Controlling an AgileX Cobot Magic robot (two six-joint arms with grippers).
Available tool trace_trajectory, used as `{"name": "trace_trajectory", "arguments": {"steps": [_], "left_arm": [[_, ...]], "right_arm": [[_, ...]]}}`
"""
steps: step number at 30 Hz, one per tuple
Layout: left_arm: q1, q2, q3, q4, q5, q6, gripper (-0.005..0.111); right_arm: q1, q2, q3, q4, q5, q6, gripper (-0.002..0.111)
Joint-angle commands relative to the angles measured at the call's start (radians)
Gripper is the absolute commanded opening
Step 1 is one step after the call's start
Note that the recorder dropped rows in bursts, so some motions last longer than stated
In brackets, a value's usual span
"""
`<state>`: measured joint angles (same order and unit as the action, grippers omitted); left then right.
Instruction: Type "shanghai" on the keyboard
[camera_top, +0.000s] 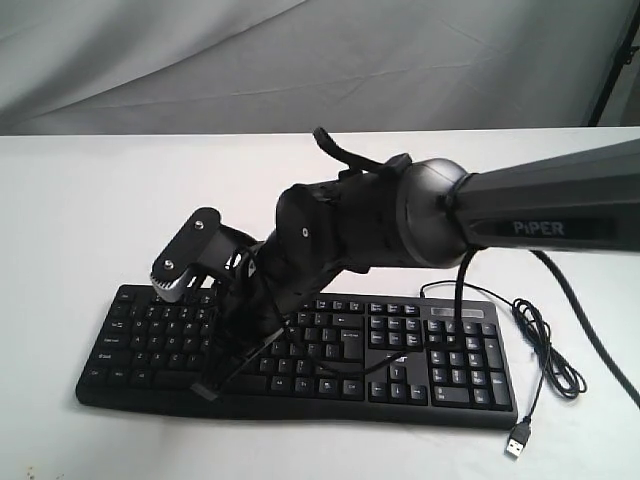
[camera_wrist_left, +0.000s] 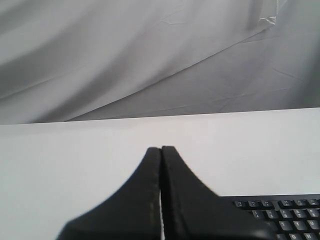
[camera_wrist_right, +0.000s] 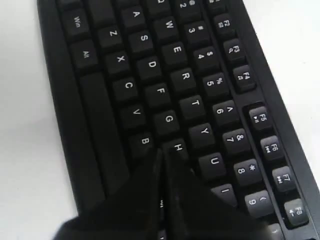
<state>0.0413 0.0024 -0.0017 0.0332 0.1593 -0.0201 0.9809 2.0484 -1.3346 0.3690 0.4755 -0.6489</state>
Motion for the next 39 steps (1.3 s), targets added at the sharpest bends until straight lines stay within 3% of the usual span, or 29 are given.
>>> {"name": "trace_trajectory", "arguments": {"steps": [1, 11, 39], "left_arm": [[-0.006, -0.002, 0.002, 0.000, -0.006, -0.003, 0.000], [-0.006, -0.002, 0.002, 0.000, -0.006, -0.003, 0.000], [-0.006, -0.002, 0.002, 0.000, -0.006, -0.003, 0.000]], "right_arm": [[-0.004, -0.009, 0.013, 0.065, -0.033, -0.052, 0.000], [-0.004, 0.049, 0.013, 0.140, -0.038, -0.113, 0.000], [-0.004, 0.016, -0.012, 0.092, -0.049, -0.106, 0.000]]}}
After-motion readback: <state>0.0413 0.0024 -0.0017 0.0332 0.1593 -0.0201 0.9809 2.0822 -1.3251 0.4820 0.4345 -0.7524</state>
